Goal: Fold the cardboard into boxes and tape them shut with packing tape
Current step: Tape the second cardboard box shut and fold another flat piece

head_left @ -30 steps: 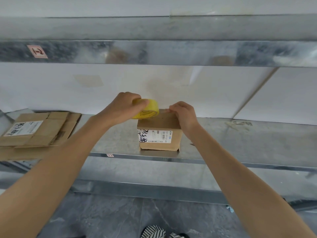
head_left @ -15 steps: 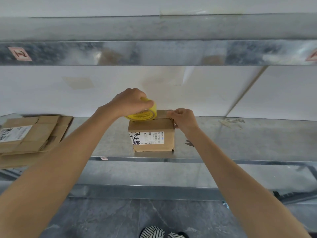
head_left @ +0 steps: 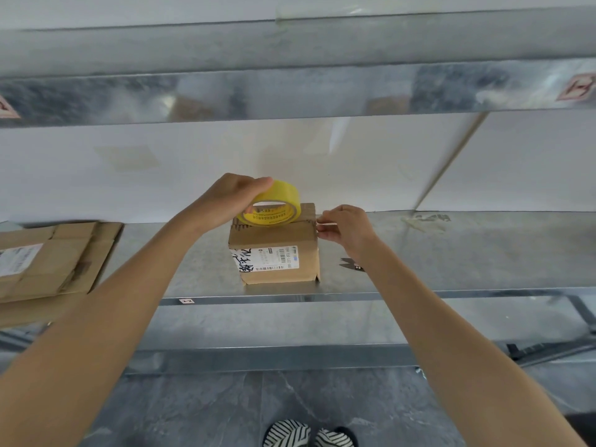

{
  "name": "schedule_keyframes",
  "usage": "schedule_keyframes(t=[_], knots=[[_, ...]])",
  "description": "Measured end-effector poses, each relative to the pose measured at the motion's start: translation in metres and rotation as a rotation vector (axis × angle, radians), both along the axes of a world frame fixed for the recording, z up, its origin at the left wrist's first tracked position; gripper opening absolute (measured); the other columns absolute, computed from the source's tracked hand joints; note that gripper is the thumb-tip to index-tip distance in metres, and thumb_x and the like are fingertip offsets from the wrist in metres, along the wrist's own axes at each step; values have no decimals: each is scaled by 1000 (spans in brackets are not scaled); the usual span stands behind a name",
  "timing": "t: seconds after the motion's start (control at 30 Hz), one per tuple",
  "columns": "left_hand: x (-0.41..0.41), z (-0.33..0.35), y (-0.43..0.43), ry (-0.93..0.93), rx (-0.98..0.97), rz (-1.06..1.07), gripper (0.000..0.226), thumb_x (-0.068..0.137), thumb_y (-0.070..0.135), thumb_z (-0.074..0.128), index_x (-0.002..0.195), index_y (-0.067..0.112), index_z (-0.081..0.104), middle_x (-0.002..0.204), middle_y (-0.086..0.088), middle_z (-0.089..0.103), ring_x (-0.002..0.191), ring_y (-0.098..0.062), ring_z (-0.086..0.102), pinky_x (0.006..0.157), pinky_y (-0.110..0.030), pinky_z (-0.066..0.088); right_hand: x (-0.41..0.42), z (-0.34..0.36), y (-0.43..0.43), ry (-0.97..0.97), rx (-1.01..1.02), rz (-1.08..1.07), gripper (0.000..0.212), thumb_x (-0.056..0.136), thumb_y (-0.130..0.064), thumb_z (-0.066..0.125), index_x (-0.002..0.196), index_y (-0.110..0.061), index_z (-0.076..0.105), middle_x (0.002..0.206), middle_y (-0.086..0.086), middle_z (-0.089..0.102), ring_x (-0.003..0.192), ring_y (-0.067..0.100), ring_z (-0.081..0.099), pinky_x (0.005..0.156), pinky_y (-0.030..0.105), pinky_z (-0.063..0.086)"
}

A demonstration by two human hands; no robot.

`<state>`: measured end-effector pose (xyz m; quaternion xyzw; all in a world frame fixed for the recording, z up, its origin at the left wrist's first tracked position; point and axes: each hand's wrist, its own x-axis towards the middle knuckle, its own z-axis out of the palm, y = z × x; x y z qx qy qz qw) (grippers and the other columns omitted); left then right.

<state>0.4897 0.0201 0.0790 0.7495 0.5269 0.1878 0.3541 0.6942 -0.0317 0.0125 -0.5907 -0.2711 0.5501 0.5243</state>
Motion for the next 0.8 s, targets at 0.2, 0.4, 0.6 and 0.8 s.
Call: schedule_keyframes(t=[0.2,0.4,0.6,0.8], knots=[[1,-6,2,-9,34,-20,54,81,62,42,68,10,47,65,-3,50,63,-9,55,72,-33,39,4,-9,0,65,-38,12,16,90,3,51,76,-3,48,75,13,58,63,23,58,66,32,54],[8,-6,1,-44,46,-12,51,84,59,45,68,10,47,65,-4,49,58,-12,48,66,-32,35,-5,-31,3,2,-115,33,17,89,-18,63,78,-11,52,70,5,58,58,15,52,56,25,43],[8,-5,3,-70,21,-11,54,77,64,43,66,11,48,62,0,51,62,-17,44,65,-32,34,-10,-64,-8,-99,-301,44,18,88,-17,65,92,-9,50,78,6,56,58,12,51,47,23,36],[9,-8,3,-120,27,6,45,93,54,47,72,14,50,68,1,57,58,-6,48,61,-28,35,-9,-14,-5,-519,214,64,38,85,-9,55,123,-15,52,117,-6,50,109,11,47,87,22,40]])
